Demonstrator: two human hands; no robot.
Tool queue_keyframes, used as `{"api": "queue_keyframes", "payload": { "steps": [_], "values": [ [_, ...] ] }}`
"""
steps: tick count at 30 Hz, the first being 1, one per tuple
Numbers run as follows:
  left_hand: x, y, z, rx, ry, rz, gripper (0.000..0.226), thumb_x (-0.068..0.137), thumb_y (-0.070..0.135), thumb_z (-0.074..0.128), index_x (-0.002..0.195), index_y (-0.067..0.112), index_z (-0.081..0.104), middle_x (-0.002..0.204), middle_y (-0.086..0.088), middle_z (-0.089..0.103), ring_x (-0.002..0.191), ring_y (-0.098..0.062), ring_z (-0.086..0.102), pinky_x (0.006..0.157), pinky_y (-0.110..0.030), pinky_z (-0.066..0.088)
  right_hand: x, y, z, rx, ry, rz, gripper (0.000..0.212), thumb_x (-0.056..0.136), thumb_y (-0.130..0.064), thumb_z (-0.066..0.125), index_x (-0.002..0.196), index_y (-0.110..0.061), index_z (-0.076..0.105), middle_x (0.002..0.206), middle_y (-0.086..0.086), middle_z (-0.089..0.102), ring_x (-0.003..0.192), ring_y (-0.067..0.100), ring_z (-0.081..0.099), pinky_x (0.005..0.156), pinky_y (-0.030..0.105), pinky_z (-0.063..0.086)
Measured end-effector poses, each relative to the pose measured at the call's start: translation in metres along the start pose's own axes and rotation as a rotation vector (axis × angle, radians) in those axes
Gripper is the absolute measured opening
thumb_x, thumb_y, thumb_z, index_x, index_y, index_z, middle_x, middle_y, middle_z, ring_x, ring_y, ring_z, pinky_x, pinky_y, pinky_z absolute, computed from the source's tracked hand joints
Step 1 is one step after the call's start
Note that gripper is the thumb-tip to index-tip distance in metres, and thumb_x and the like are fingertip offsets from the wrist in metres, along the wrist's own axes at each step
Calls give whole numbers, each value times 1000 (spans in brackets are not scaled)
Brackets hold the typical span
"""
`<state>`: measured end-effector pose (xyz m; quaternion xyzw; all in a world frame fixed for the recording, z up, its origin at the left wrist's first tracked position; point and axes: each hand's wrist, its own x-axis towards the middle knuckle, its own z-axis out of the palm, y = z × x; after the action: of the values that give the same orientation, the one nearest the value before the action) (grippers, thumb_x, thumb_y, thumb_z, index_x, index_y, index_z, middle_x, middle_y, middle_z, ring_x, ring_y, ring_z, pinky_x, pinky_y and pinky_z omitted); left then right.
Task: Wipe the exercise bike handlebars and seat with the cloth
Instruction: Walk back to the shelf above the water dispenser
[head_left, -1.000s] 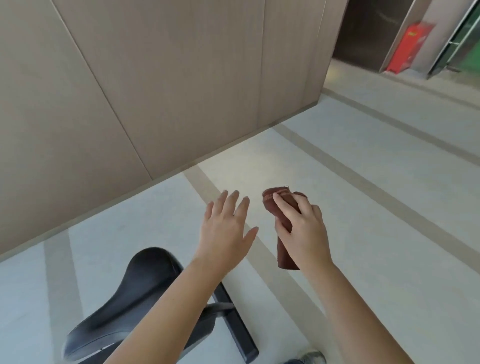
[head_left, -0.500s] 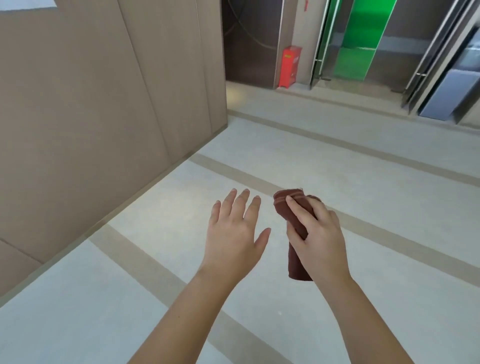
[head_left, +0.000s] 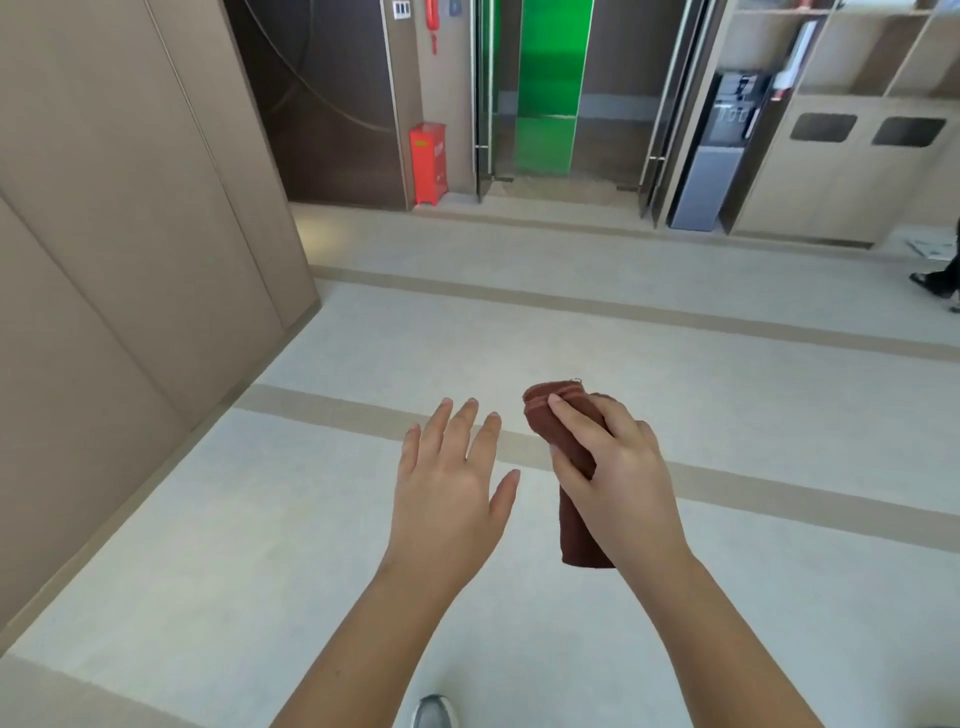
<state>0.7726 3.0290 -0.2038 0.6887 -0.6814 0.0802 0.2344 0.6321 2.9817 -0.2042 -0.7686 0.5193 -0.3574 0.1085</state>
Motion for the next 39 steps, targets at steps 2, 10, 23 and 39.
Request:
{"api": "queue_keyframes", "payload": {
  "steps": [2, 10, 23, 39],
  "values": [
    [40, -15, 17, -18, -10, 23, 48, 75, 24, 73, 116, 3, 59, 124, -19, 58, 119, -38, 49, 95, -58, 37, 34, 11, 15, -23, 19, 42, 44, 81, -12, 64, 123, -25, 58, 126, 8, 55, 96, 35, 50, 86, 40, 43],
    [206, -56, 68, -91, -45, 170, 47, 88, 30, 55, 130, 9, 48, 140, -12, 44, 134, -30, 31, 108, -48, 21, 168, 49, 49, -69, 121, 206, 43, 84, -15, 61, 125, -28, 55, 127, 2, 54, 101, 32, 48, 87, 34, 40],
    [424, 23, 196, -181, -99, 307, 47, 89, 32, 54, 130, 11, 48, 140, -11, 43, 134, -30, 31, 109, -49, 20, 355, 212, 46, -162, 182, 279, 42, 84, -16, 62, 125, -27, 56, 125, 8, 55, 98, 36, 49, 81, 44, 47],
    [682, 100, 360, -228, -187, 259, 47, 90, 32, 51, 132, 12, 45, 142, -10, 41, 136, -29, 27, 110, -47, 17, 596, 420, 56, -178, 135, 292, 42, 84, -17, 62, 125, -27, 56, 127, 7, 55, 98, 35, 50, 82, 41, 45]
  ]
}}
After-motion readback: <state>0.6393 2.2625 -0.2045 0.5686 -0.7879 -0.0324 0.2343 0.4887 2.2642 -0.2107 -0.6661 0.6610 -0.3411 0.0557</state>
